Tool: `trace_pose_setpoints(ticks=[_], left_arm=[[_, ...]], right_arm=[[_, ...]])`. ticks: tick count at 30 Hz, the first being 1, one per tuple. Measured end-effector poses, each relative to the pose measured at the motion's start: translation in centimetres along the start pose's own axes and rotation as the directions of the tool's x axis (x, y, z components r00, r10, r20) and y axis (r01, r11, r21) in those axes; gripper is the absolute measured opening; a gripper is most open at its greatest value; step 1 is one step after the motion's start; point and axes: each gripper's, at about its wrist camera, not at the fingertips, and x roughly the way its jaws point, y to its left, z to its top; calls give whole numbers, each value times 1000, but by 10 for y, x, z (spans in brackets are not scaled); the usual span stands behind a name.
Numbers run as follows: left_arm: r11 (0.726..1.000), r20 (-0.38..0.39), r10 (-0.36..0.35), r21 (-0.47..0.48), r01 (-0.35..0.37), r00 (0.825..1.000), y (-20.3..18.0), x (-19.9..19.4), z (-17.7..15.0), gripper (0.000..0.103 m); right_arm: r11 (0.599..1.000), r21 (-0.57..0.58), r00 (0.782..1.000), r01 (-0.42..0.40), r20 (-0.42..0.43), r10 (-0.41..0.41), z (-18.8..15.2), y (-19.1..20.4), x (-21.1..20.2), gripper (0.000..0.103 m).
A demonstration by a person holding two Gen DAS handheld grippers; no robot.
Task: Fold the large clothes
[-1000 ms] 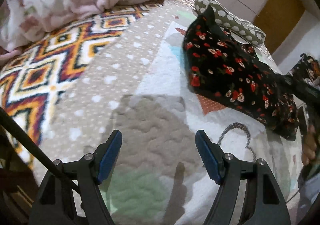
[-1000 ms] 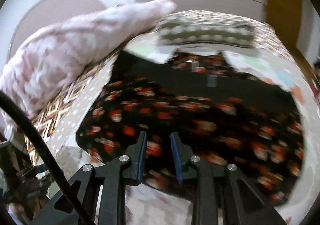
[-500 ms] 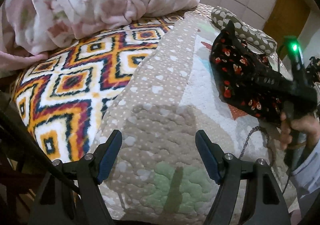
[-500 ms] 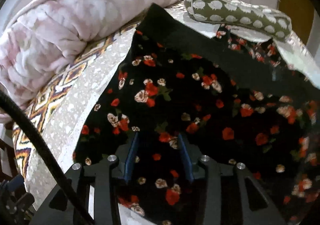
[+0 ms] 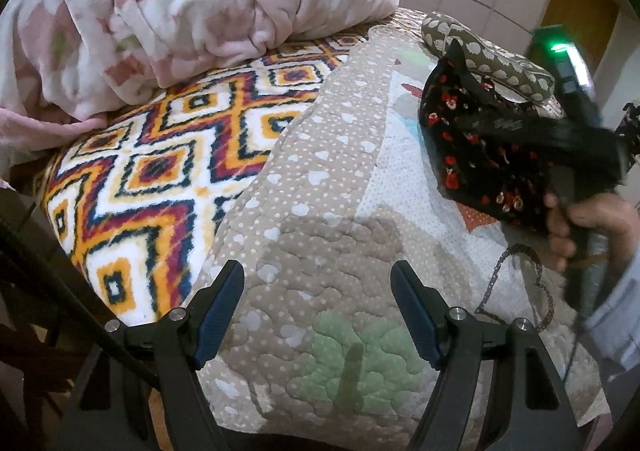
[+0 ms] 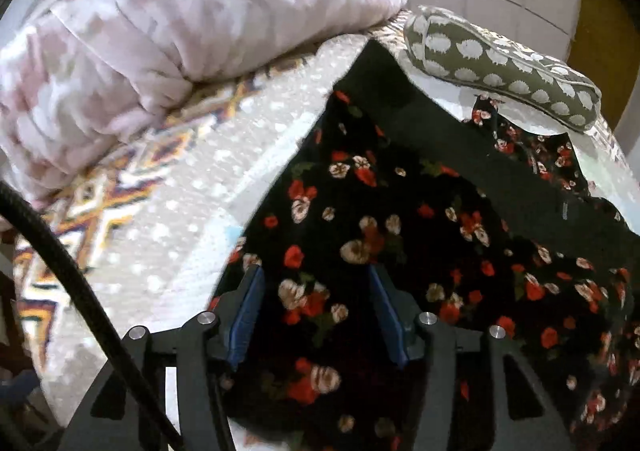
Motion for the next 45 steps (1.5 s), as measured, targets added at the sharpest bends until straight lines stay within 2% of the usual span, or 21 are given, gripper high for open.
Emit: trace_pose_setpoints(ticks=[4,7,13,18,19,21,22,25,32,36,40,43,45], left_arm=[[999,16,16,43,-16,1000,-21,-9,-1,75],[995,31,20,96,-23,999,-44,-16,-3,75],[977,55,26,210,-37,998,-93,-28,-8,75],[957,62,28,286,-44,998,-127,-31,-11,75],[953,62,30,300,-47,998,-134,-31,-12,75],[945,59,32,323,-49,998,-145,-30,-13,75],[940,55,31,338,-48,998,-153,-28,-12,75],[928,48,27,370,-43,998,-170,-25,-13,75],[891,46,26,453,-44,999,-209,-8,-6,75],[882,28,3,472,-16,1000,-230,4,8,75],[869,-14,-43,493,44,999,-262,23,33,75],[858,-12,-46,512,46,999,-288,40,47,75],[852,-16,-73,519,70,997,-304,55,53,75]], right_arm=[[994,75,995,-75,67,70,-16,-27,-45,58],[990,116,993,-80,96,69,-33,-59,-72,60],[972,232,990,36,122,-66,-80,-157,-113,61],[900,424,984,104,90,-156,-134,-250,-137,61],[887,453,984,83,103,-145,-146,-267,-143,60],[874,486,986,-12,152,-71,-161,-286,-154,58],[869,495,983,-11,163,-80,-167,-291,-161,58],[873,484,975,64,156,-159,-174,-295,-173,67],[822,568,970,-30,214,-113,-205,-316,-195,70],[770,631,968,-97,240,-74,-226,-328,-197,73],[697,698,961,-166,273,-44,-244,-344,-194,75],[662,722,953,-201,300,-38,-252,-349,-193,76],[636,733,945,-241,325,-17,-255,-350,-191,77]])
